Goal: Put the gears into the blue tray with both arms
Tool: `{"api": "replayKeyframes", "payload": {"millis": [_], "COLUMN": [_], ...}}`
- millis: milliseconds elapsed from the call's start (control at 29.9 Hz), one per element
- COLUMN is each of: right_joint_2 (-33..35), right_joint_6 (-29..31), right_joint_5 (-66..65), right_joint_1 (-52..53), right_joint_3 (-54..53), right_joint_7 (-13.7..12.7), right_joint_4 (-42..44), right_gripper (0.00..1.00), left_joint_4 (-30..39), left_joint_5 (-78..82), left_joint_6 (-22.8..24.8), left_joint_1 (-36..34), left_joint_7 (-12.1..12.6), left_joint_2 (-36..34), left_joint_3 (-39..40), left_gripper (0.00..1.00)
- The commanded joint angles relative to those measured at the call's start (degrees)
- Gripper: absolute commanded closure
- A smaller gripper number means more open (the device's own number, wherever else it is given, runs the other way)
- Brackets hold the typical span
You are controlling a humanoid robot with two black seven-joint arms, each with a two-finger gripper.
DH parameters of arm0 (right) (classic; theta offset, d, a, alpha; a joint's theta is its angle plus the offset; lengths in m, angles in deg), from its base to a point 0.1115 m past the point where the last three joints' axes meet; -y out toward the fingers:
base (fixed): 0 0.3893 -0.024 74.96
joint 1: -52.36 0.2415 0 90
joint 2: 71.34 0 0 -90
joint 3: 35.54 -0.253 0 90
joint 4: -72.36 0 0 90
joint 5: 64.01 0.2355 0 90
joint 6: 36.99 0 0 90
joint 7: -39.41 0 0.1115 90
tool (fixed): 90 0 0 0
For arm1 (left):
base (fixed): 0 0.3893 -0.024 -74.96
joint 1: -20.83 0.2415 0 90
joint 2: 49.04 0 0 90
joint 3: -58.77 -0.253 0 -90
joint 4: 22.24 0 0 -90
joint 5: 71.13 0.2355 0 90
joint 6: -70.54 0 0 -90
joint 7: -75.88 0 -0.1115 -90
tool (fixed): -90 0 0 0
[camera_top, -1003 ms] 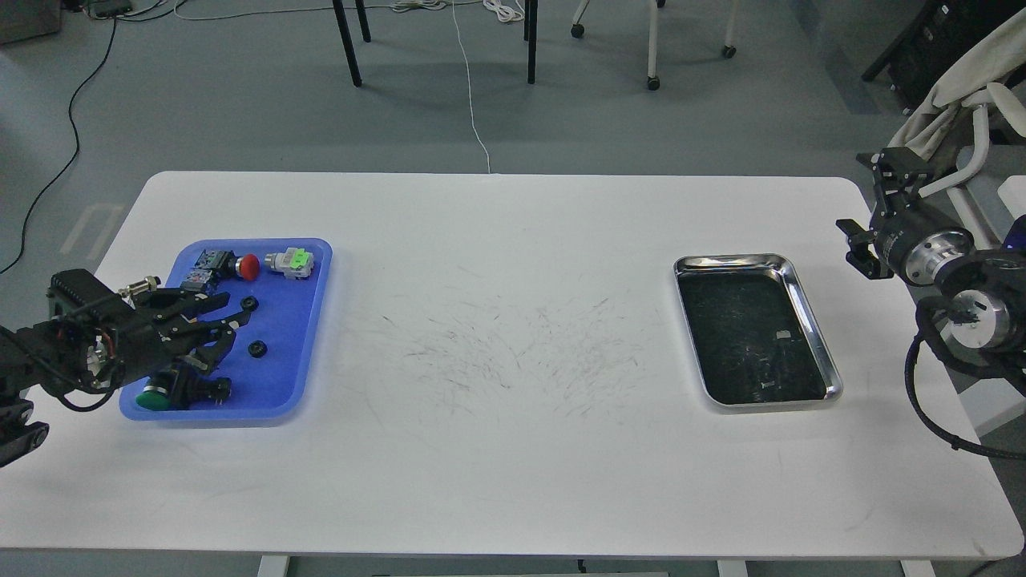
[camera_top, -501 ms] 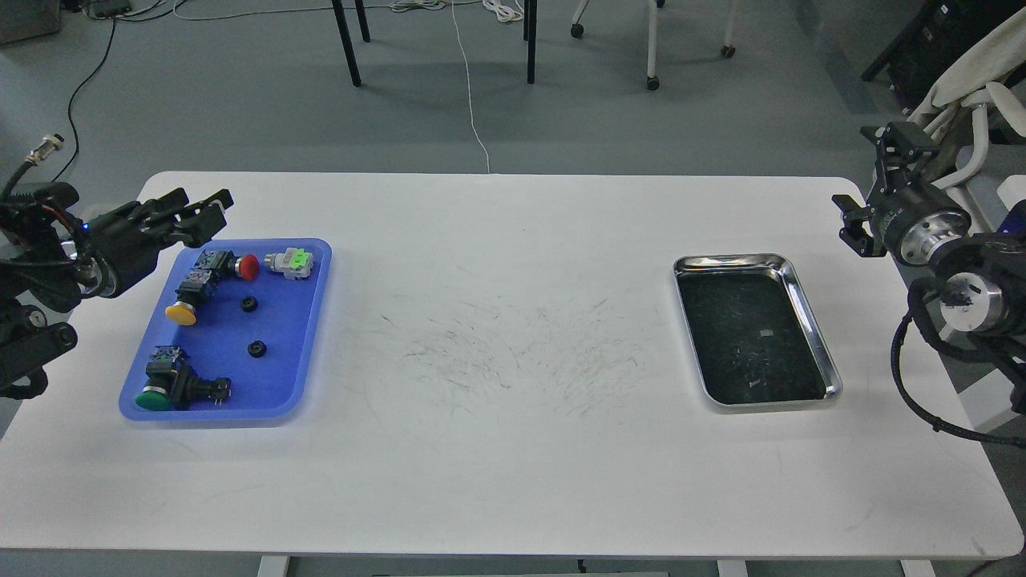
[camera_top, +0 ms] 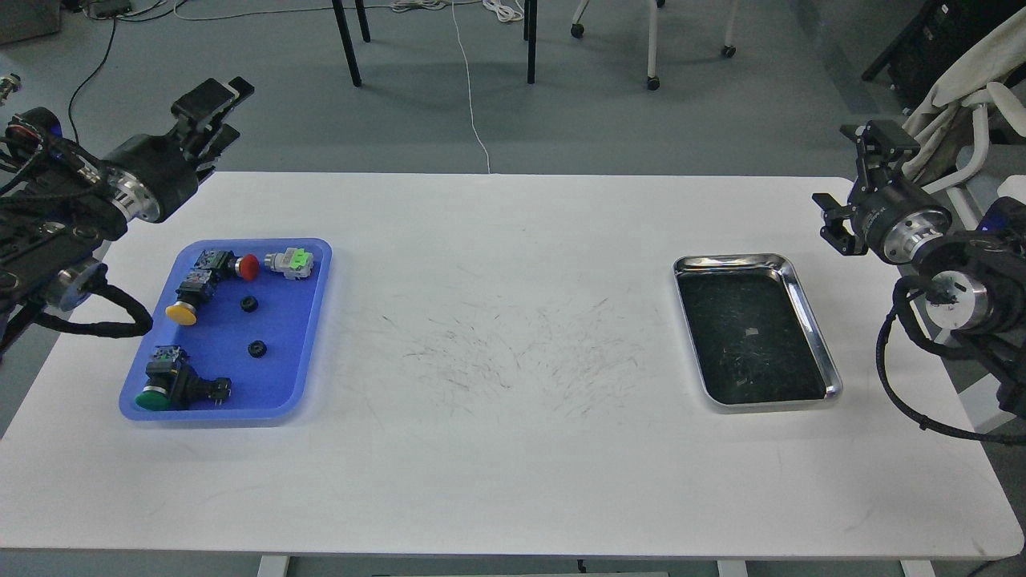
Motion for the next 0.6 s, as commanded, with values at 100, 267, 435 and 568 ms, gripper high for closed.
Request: {"api": "replayKeyframes", "payload": {"millis": [100, 267, 435, 568], "right_joint_2": [-0.68, -0.68, -0.86, -1.65], "right_joint_6": [-0.15, -1.56, -1.73, -1.74], "right_joint_5": [-0.01, 0.17, 1.13, 1.31], "right_joint_1": [-0.09, -0.44, -1.14, -1.23], "right_joint_3": [-0.08, -2.01, -5.09, -5.53], "right_joint_7": [0.08, -0.01, -0.54, -0.54], "right_joint_4": [-0.37, -1.86, -3.35, -5.2], "right_gripper": [0.03, 0.03, 0.01, 0.01], "left_joint_4": [1.02, 0.85, 0.32, 0.15], "left_joint_5": [-13.25, -15.11, -15.11, -15.11], "left_joint_6": [1.57, 0.61, 0.43, 1.04], "left_joint_1": [-0.24, -0.16, 0.2, -0.24], "left_joint_7": [-0.01, -0.01, -0.01, -0.01], "left_joint_2": [3.81, 6.97, 9.62, 9.97], "left_joint_3": [1.45, 2.32, 2.15, 2.15], "left_gripper": [0.13, 0.13, 0.11, 0.1]}}
